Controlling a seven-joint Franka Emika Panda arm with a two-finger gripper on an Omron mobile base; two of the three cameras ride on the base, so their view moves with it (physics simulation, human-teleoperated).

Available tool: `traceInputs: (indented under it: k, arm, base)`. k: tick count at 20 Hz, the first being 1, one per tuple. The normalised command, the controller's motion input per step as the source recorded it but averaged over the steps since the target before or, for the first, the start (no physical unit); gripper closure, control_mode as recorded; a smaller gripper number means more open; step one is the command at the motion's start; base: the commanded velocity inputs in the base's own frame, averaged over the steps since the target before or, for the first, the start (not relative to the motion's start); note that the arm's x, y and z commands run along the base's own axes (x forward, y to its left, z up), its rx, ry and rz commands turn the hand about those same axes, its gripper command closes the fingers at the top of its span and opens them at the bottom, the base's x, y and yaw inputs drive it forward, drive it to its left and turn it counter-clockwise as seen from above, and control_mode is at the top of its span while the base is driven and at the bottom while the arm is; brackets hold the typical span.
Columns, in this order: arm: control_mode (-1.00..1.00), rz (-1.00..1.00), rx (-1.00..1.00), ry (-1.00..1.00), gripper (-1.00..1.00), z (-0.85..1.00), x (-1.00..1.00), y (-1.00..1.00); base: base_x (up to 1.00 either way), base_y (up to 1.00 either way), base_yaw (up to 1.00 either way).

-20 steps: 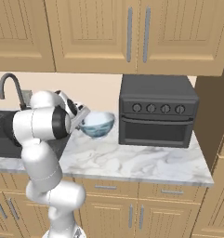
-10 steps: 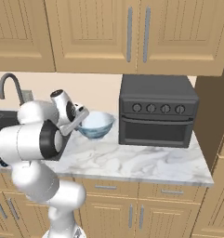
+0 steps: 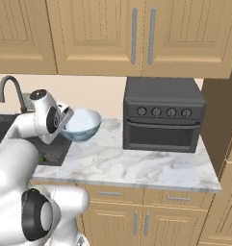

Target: Clear the mugs and bowl far away from the sink.

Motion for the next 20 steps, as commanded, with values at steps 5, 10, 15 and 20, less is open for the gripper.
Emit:
traceInputs:
  k: [5, 10, 15, 20]
  arm:
    - [-1.00, 0.15, 0.00, 0.00, 1.00, 1.00, -1.00, 0.27]
    - [-1.00, 0.04, -0.01, 0.00, 1.00, 1.00, -1.00, 0.00]
    - [-1.00, 0.01, -0.01, 0.01, 1.00, 0.84, -0.91, -0.09]
    - [-1.00, 0.01, -0.04, 0.02, 1.00, 0.22, -0.67, -0.04]
  base:
    - [0.00, 0.00, 0.00]
    - [0.00, 0.00, 0.00]
    - [0.00, 0.00, 0.00]
    - [0.00, 0.00, 0.00]
